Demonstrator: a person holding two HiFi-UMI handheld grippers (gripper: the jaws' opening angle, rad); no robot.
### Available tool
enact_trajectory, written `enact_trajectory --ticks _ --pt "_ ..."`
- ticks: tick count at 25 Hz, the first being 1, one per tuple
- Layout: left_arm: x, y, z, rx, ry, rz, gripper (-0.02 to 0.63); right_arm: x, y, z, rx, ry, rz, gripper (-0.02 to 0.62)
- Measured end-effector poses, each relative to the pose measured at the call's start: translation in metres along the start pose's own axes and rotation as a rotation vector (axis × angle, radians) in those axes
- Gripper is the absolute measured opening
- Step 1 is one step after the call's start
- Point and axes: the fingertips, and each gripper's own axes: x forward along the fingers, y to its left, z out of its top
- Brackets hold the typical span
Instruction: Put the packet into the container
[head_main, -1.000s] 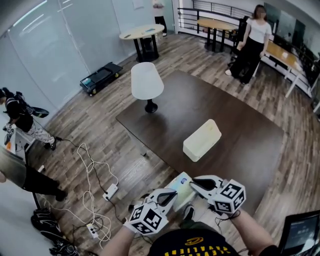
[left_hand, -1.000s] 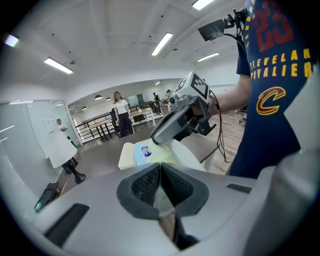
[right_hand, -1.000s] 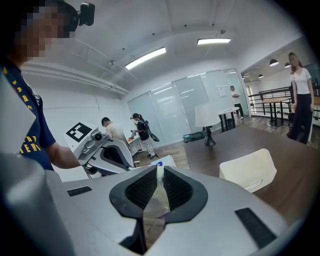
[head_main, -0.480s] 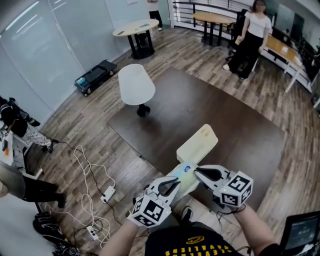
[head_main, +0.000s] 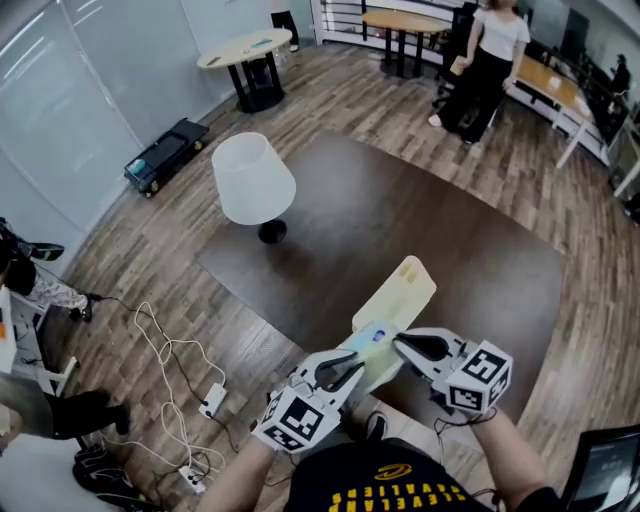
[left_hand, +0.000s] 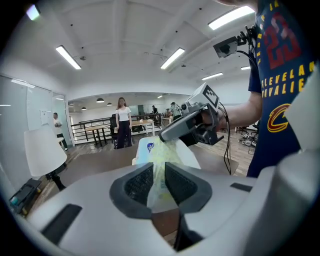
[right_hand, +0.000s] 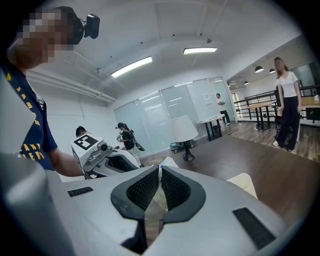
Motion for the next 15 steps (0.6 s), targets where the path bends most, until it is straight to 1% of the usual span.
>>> enact_trajectory --ticks 3,5,7,8,9,10,11,13,14,15 --pt "-0.003 0.026 0.006 -0.020 -0.043 0.011 0.075 0.007 -0.014 0.012 0.001 -0.015 -0.034 0.025" --pt "-0.006 0.042 0.005 -0.049 -0.065 0.012 0.086 0.010 -0.025 0.019 -0.001 -0.026 -0.070 0.023" --pt "-0.010 0.061 0.001 -0.116 -0.092 0.019 0.092 0.009 -0.037 0.025 0.006 -0.037 -0.113 0.021" --pt "-0.012 0.072 -0.004 -0.173 -0.108 0.025 0.092 0.008 -0.043 0.028 0.012 -0.042 -0.134 0.020" --pt "-0.013 0.084 -0.009 -0.255 -0.123 0.026 0.092 0.008 -0.048 0.031 0.017 -0.047 -0.153 0.020" --pt "-0.012 0.096 -0.016 -0.362 -0.138 0.015 0.092 0.007 -0.052 0.034 0.021 -0.051 -0.168 0.020" --pt "-0.009 0.105 -0.022 -0.488 -0.153 -0.009 0.092 0.006 -0.056 0.037 0.022 -0.056 -0.181 0.020" --pt "0.004 0.114 -0.032 -0.737 -0.183 -0.088 0.092 0.003 -0.063 0.042 0.019 -0.062 -0.200 0.020" --pt "0.012 0.113 -0.033 -0.826 -0.194 -0.127 0.106 0.002 -0.066 0.045 0.018 -0.066 -0.207 0.020" --pt "0.019 0.111 -0.032 -0.884 -0.199 -0.158 0.124 0.001 -0.069 0.047 0.018 -0.069 -0.211 0.020"
